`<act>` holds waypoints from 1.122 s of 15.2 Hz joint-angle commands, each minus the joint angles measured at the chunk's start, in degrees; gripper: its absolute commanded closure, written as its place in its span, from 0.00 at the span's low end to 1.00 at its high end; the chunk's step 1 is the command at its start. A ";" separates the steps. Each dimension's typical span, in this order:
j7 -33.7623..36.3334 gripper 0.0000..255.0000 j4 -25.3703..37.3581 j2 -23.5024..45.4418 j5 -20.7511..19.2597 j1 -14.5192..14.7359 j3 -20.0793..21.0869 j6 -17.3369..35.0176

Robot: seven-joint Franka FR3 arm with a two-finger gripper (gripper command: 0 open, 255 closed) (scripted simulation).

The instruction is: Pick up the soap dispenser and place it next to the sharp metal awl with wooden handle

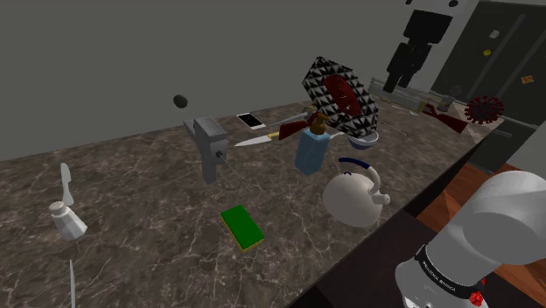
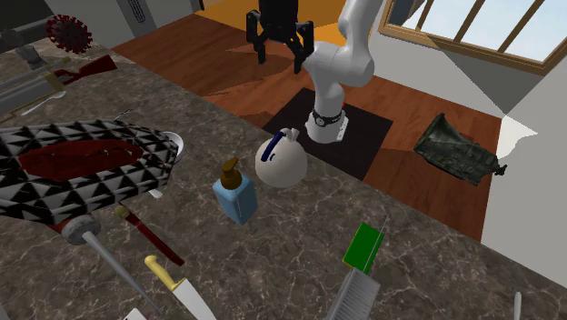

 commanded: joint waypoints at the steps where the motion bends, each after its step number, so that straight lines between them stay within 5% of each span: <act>1: 0.00 0.00 0.00 0.00 0.00 0.00 0.00 0.00; 17: -5.78 0.00 5.37 30.03 -0.48 1.57 -2.57 23.38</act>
